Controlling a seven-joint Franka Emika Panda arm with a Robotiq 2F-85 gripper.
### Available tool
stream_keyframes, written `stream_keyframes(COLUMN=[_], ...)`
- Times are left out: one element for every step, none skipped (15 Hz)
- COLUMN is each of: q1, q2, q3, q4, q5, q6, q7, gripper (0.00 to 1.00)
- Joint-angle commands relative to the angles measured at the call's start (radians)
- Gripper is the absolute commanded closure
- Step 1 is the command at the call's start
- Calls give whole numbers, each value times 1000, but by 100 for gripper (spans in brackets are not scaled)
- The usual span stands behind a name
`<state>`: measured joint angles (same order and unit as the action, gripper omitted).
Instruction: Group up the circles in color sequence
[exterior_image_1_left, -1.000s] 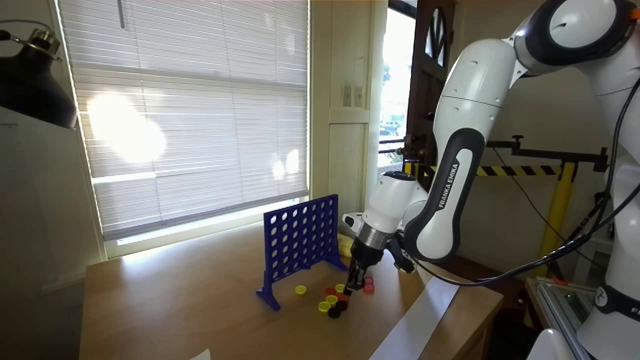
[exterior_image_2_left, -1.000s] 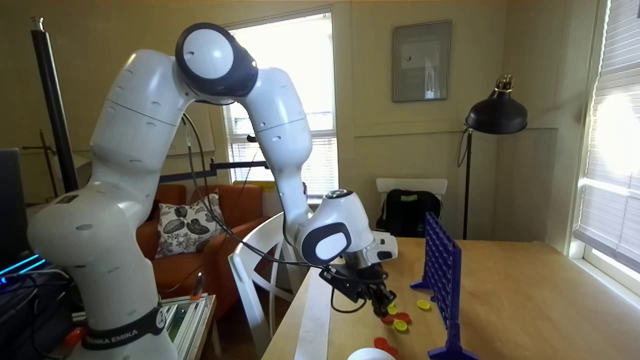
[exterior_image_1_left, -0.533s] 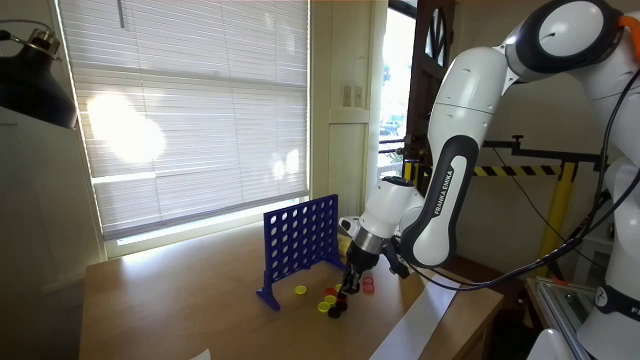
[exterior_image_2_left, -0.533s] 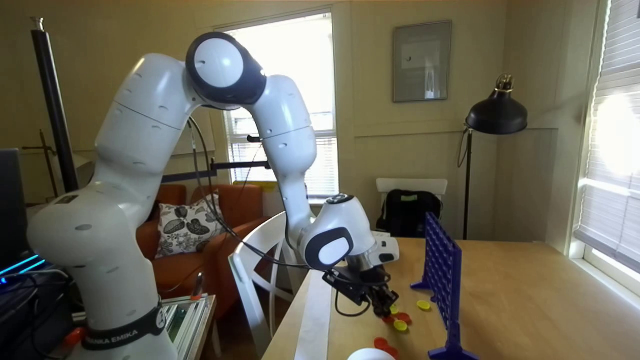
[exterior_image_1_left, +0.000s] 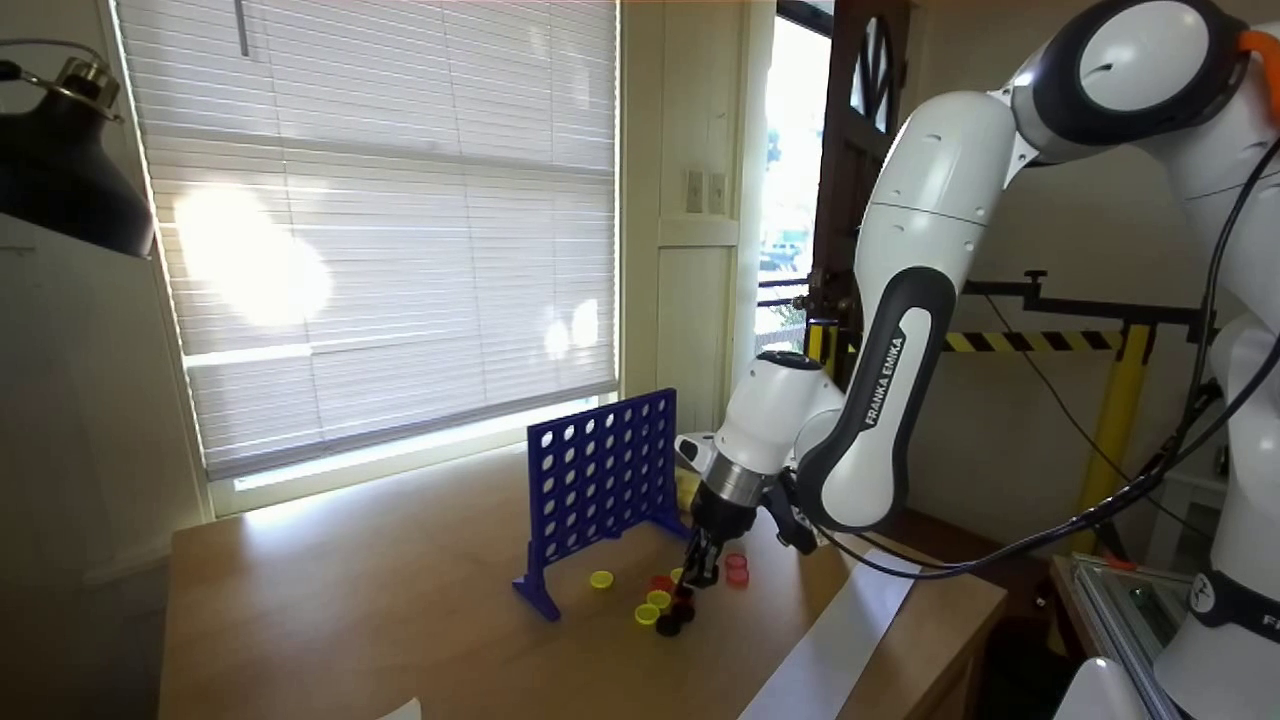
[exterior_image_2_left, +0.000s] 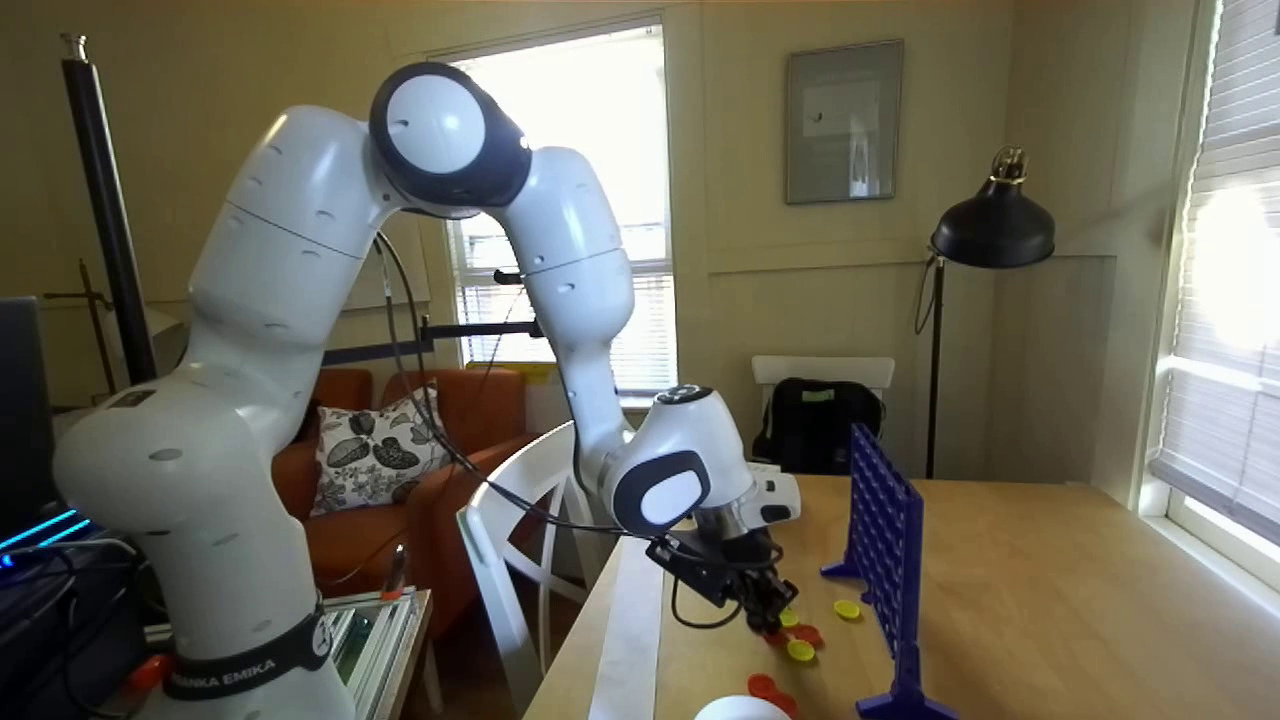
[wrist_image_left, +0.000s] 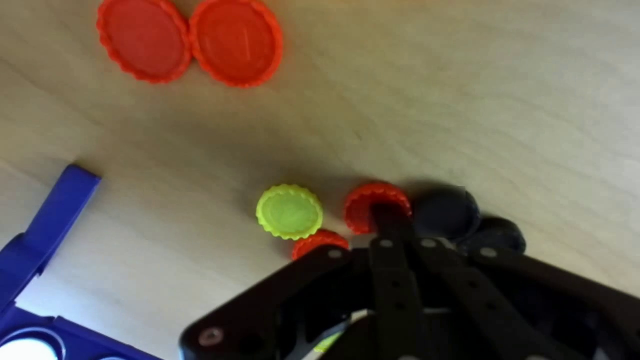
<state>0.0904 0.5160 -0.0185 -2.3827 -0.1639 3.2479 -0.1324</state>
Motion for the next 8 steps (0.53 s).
stream_keyframes(q1=[13, 29, 42, 55, 69, 83, 93, 100], q2=[-32, -44, -53, -62, -69, -75, -81, -86], q3=[-23, -43, -61, -81, -102, -125, -141, -154], q4=[-14, -17, -19, -23, -24, -27, -31, -34], q5=[-4, -5, -10, -16, -24, -32, -39, -47], q6=[-96, -123, -143, -166, -184, -203, -219, -235], q7=[-13, -8, -4, 2, 8, 15, 19, 22], gripper=[100, 100, 100, 100, 100, 100, 100, 100])
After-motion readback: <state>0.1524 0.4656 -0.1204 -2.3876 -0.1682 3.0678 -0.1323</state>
